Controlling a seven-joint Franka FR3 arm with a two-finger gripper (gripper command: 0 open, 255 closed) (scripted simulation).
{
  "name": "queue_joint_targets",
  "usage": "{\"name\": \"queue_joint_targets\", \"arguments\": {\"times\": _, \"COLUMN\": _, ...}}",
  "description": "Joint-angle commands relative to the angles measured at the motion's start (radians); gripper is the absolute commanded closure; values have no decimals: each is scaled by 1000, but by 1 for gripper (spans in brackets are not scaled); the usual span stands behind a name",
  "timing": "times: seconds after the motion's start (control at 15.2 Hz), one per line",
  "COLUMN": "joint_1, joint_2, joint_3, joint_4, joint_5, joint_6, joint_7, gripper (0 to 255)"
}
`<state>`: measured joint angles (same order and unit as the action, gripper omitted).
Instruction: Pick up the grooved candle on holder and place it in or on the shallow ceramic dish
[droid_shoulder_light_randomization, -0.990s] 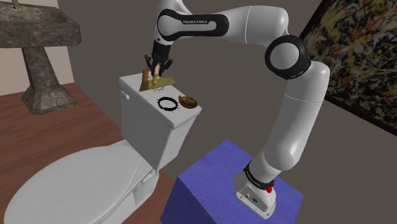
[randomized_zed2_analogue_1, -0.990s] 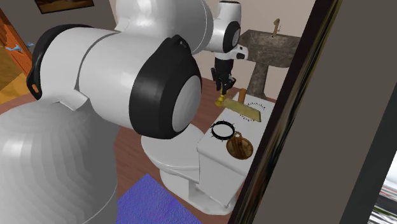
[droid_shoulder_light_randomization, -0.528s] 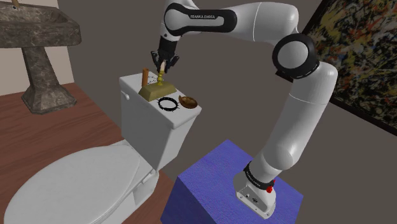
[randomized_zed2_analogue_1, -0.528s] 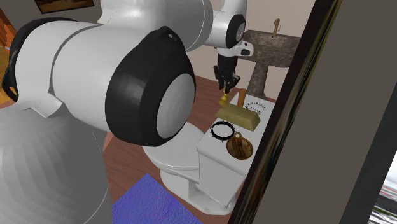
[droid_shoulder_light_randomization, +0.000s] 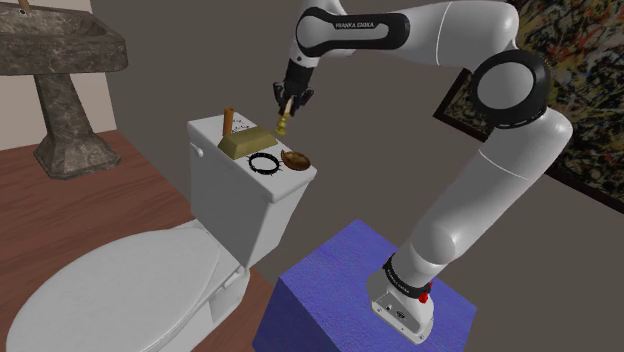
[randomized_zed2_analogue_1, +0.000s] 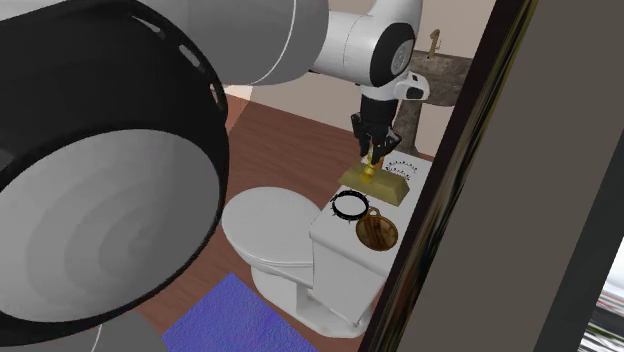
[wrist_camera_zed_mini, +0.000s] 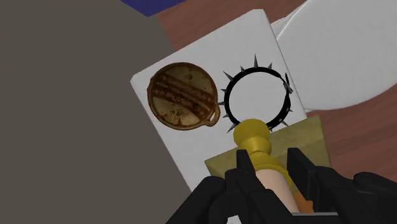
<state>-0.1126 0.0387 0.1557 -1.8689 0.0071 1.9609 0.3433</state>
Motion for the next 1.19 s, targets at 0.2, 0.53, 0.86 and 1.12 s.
{"name": "queue_joint_targets", "arguments": {"times": 0.2, "joint_1": -50, "joint_2": -132, "joint_3": -51, "joint_4": -141, "joint_5": 23, "joint_6": 8, "joint_7": -110, "gripper": 255}}
{"name": "queue_joint_targets", "arguments": {"times": 0.53, "joint_1": -64, "joint_2": -158, "joint_3": -70, "joint_4": -217, "joint_5": 26, "joint_6": 58, "joint_7": -147, "gripper": 255}}
{"name": "queue_joint_targets", "arguments": {"times": 0.86, "joint_1": -64, "joint_2": -140, "joint_3": -70, "joint_4": -266, "joint_5": 26, "joint_6": 125, "joint_7": -147, "gripper": 255}}
{"name": "queue_joint_targets", "arguments": {"times": 1.12, "joint_1": -64, "joint_2": -122, "joint_3": -69, "joint_4": -302, "joint_5": 25, "joint_6": 178, "joint_7": -148, "gripper": 255}}
